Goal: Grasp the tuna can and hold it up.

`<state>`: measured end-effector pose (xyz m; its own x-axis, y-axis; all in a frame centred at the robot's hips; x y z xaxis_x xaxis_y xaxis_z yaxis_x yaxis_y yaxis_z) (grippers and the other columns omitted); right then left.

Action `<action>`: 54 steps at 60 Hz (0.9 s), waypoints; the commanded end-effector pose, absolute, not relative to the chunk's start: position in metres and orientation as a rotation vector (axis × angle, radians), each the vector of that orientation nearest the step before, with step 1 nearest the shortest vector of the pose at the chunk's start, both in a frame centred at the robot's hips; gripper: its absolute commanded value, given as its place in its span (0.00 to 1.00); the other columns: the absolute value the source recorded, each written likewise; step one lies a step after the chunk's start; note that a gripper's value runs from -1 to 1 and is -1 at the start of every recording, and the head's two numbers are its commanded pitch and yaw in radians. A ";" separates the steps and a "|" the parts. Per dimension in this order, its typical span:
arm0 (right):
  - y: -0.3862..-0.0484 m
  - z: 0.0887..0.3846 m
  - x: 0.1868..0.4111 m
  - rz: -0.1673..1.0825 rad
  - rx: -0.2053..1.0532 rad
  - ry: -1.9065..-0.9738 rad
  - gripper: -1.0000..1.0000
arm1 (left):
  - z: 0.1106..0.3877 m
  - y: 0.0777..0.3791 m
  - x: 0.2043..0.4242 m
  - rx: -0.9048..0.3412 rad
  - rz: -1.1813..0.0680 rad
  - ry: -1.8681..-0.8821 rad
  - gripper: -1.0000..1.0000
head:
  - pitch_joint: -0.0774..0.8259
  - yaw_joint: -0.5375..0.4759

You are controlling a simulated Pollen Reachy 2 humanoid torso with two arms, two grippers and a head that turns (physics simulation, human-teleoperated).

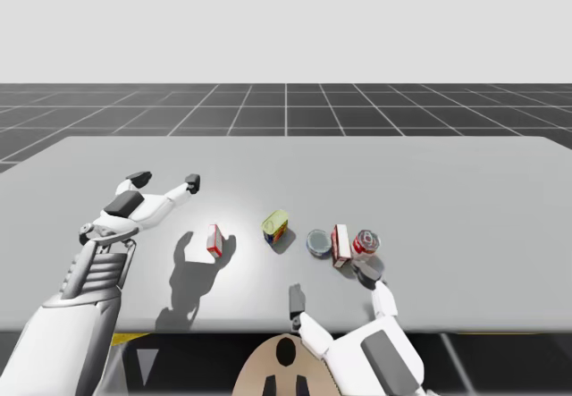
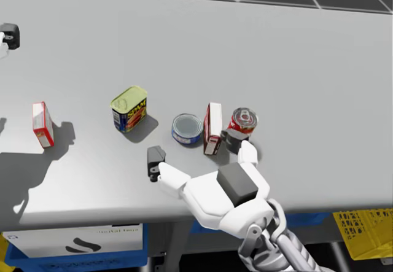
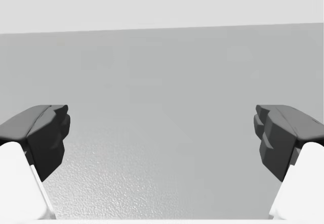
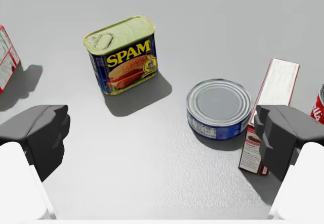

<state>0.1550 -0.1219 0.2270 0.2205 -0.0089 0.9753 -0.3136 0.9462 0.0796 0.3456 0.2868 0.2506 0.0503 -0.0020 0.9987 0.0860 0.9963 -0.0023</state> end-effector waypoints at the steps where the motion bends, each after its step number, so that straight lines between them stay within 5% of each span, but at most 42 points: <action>1: -0.095 0.218 0.140 0.093 0.411 -1.285 0.00 | 0.250 0.287 0.346 -0.066 -0.066 -1.517 0.00 | 0.88 0.36; 28: -0.091 0.168 0.192 0.014 0.275 -1.173 0.00 | 0.250 0.287 0.347 -0.066 -0.062 -1.516 0.00 | 0.89 0.36; 54: -0.088 0.156 0.232 0.014 0.228 -1.091 0.00 | 0.253 0.290 0.346 -0.072 -0.052 -1.525 0.00 | 0.89 0.37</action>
<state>0.2219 -0.1117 0.1548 0.4192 -0.0112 0.9078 -0.1450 0.9863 0.0791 0.3462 0.2889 0.2519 0.0482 0.0074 0.9988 0.0791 0.9968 -0.0112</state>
